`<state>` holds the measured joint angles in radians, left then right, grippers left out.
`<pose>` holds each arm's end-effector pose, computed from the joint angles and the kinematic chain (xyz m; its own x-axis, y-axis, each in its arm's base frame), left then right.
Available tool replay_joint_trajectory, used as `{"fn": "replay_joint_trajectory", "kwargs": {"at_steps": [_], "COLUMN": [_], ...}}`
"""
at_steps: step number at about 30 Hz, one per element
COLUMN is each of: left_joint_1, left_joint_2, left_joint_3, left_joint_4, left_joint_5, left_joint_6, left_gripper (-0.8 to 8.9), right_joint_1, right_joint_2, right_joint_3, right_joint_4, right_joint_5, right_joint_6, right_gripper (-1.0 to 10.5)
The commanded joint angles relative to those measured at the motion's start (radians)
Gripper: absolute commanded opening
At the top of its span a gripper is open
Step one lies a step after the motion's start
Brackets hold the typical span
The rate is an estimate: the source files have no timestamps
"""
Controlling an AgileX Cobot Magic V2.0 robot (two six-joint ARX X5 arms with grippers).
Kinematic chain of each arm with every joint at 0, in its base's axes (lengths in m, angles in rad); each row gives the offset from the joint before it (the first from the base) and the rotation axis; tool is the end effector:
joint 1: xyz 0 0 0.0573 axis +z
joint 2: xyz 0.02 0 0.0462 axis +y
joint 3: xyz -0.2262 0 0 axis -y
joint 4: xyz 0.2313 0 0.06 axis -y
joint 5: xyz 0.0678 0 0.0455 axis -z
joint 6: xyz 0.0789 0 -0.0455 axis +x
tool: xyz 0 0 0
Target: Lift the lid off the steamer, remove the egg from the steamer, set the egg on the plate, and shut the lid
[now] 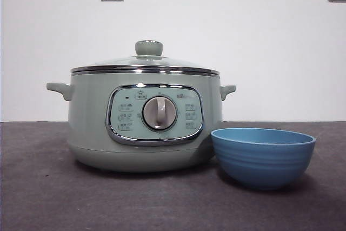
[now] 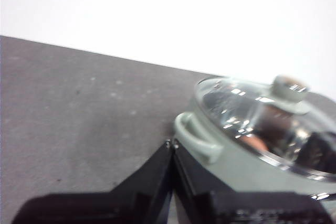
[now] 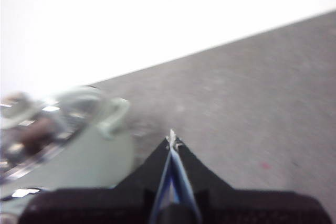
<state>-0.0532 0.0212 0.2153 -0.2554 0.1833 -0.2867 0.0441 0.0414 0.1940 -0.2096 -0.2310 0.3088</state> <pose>0.1534 -0.0226 0.2029 0.9703 -0.2342 -0.0602 0.2071 0.9334 -0.2930 0.1569 0.0250 0.1991 0.9608 0.2716 -0.0555 -0.2411 0.9177 0.3158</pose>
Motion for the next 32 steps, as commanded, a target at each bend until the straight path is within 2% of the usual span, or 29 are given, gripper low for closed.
{"fn": "replay_joint_trajectory", "kwargs": {"at_steps": [1,4,7,12,19,22,25,32], "left_joint_1": [0.003,0.003,0.003,0.003,0.003,0.002,0.002,0.002], "left_joint_2": [0.023,0.063,0.112,0.208,0.332,0.372,0.399,0.415], "left_joint_3": [0.077,0.169,0.256,0.389,0.514,0.545,0.554,0.554], "left_joint_4": [-0.050,-0.119,-0.192,-0.319,-0.463,-0.513,-0.546,-0.565], "left_joint_5": [0.040,0.087,0.142,0.259,0.462,0.529,0.585,0.578], "left_joint_6": [-0.027,-0.021,0.012,0.077,0.162,0.188,0.199,0.213], "left_gripper": [-0.07,-0.06,-0.07,-0.07,-0.07,-0.07,-0.07,0.02], "right_joint_1": [-0.002,-0.001,-0.001,-0.001,0.027,0.046,0.073,0.095], "right_joint_2": [0.049,0.130,0.226,0.417,0.643,0.697,0.720,0.724], "right_joint_3": [0.072,0.169,0.274,0.472,0.716,0.774,0.789,0.789], "right_joint_4": [-0.023,-0.084,-0.166,-0.344,-0.639,-0.737,-0.774,-0.776], "right_joint_5": [-0.051,-0.111,-0.178,-0.342,-0.470,-0.482,-0.493,-0.494], "right_joint_6": [0.014,0.002,-0.050,-0.187,-0.387,-0.433,-0.444,-0.444], "right_gripper": [-0.1,-0.1,-0.1,-0.1,-0.1,-0.1,-0.1,0.1]}}
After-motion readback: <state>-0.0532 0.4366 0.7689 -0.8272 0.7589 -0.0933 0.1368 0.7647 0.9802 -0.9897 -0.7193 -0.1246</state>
